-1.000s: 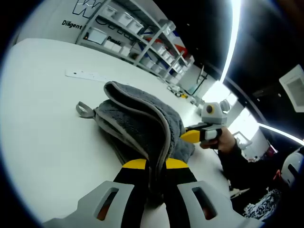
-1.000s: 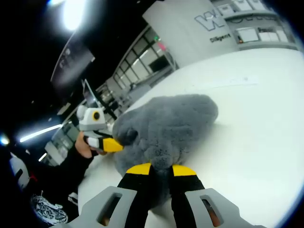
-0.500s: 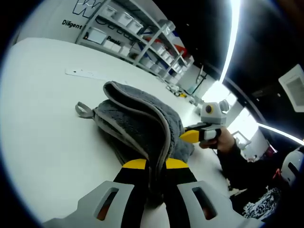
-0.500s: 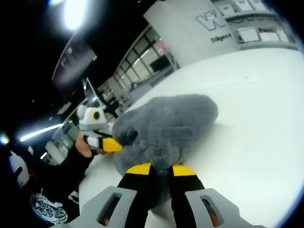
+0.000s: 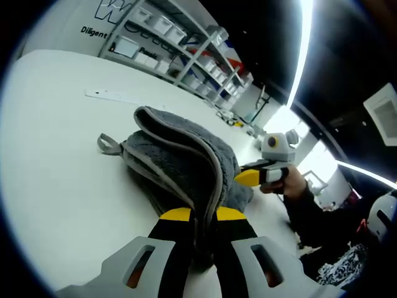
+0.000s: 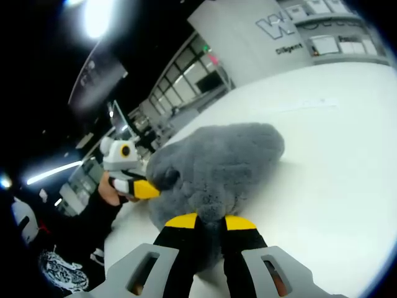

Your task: Open the folded towel by lifting each exposed corner and separating the folded layers until the towel lies flat within the target outline without major curled edges

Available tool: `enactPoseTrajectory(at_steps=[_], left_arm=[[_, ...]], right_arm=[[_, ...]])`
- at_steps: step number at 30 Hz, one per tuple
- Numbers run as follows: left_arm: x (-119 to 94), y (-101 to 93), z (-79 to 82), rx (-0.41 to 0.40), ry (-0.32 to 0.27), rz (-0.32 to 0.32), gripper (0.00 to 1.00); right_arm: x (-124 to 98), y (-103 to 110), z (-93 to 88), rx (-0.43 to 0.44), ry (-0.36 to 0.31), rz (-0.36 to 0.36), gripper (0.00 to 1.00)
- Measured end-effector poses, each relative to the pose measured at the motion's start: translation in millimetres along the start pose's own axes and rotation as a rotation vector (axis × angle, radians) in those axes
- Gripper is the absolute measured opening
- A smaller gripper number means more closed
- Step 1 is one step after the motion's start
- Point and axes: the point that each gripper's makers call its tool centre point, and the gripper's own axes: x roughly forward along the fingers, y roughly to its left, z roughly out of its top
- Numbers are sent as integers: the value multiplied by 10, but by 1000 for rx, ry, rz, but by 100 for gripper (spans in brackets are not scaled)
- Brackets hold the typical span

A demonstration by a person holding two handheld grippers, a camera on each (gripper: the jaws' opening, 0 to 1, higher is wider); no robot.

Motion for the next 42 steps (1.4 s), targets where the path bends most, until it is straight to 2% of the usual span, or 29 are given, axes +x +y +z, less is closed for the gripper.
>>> enactPoseTrajectory(at_steps=[26,33,42], left_arm=[[-1,14,11,7,-11,6,9],[-2,52,39,23,-36,24,12],[1,50,28,20,-25,21,11]], right_arm=[[-25,10,-5,-12,-2,-7,10],[-29,13,-12,-2,-10,-7,10],[-35,37,-32,-19,-8,-16,10]])
